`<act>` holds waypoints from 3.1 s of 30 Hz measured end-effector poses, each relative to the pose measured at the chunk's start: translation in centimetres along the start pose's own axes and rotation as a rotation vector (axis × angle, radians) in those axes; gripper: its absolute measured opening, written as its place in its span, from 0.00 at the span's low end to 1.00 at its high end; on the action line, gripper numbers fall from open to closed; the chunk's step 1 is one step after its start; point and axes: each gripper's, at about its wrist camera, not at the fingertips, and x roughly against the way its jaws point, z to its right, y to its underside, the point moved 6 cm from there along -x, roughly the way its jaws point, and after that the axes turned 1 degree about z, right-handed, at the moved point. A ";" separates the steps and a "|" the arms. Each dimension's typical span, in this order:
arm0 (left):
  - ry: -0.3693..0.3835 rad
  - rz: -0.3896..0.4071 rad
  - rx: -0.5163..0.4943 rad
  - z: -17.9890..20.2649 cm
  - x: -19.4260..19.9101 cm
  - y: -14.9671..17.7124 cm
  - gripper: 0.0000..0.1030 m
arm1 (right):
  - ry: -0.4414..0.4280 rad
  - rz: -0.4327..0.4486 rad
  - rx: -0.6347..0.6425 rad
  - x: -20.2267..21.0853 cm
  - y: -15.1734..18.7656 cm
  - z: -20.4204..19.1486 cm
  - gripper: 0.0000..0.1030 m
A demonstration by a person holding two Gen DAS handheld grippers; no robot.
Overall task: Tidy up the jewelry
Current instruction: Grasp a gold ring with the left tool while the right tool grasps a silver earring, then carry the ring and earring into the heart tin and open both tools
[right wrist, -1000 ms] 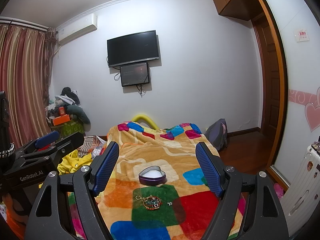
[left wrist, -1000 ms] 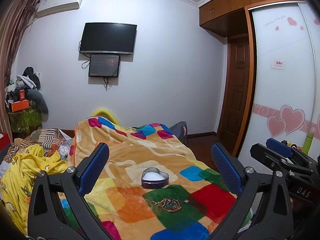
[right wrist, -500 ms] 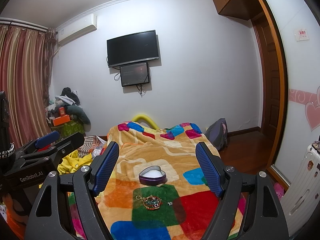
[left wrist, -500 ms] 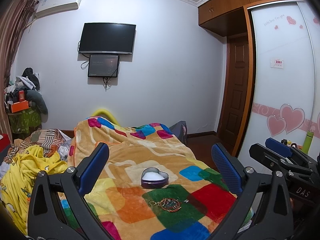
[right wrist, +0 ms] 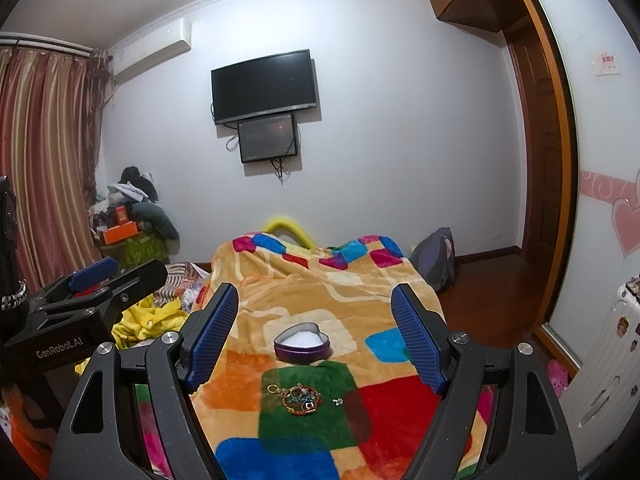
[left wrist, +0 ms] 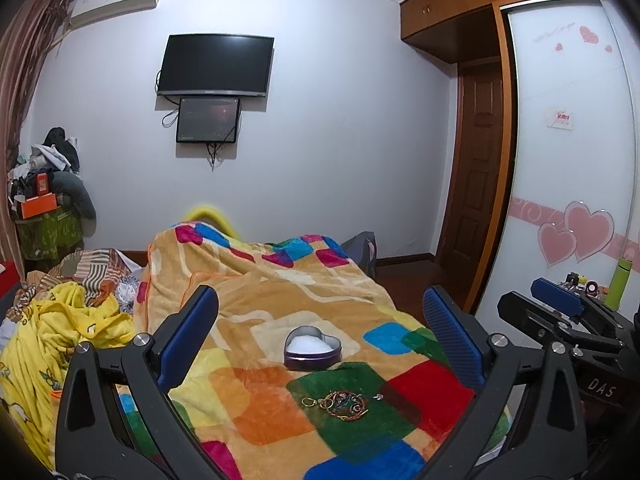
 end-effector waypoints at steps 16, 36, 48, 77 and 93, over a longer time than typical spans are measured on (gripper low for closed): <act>-0.057 -0.341 -0.072 -3.2 -10.3 9.1 0.92 | 0.123 -0.336 -0.013 -6.5 7.9 5.2 0.74; 0.113 -0.647 -0.036 -2.6 -17.4 17.6 0.41 | -0.038 -0.604 -0.041 -13.4 15.7 4.9 0.51; 0.150 -0.709 -0.016 -2.0 -19.3 19.9 0.31 | -0.102 -0.615 -0.007 -14.9 16.1 3.6 0.27; 0.136 -0.586 0.013 -3.4 -17.1 16.2 0.20 | -0.126 -0.489 0.016 -14.4 11.2 1.1 0.08; 0.117 -0.438 -0.011 -4.8 -17.9 10.3 0.20 | -0.127 -0.397 0.048 -15.7 7.9 -0.1 0.08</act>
